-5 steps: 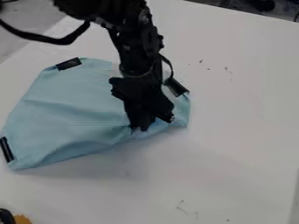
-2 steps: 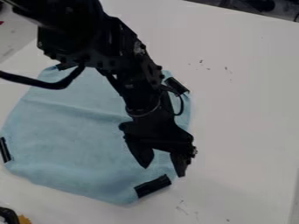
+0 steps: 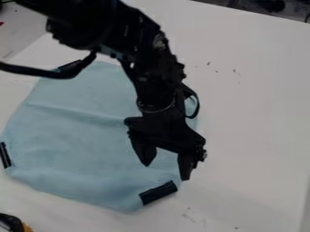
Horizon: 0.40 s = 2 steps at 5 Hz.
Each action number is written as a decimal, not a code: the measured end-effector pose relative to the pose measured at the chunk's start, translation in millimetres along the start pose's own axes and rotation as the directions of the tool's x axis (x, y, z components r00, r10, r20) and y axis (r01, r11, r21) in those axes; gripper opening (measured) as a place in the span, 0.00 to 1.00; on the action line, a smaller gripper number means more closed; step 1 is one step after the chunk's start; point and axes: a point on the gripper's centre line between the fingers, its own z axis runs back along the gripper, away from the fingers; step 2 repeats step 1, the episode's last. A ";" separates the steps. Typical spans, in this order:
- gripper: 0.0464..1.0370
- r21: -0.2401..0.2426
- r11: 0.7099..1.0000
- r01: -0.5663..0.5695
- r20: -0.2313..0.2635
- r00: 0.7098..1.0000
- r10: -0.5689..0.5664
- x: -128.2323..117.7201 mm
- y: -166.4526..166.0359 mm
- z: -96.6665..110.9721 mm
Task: Unfold the cloth from the top left to the bottom right
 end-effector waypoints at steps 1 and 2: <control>0.96 0.074 0.996 0.042 -0.006 0.999 -0.041 8.4 7.0 9.1; 0.96 0.074 0.996 0.042 -0.006 0.999 -0.041 8.4 7.0 9.1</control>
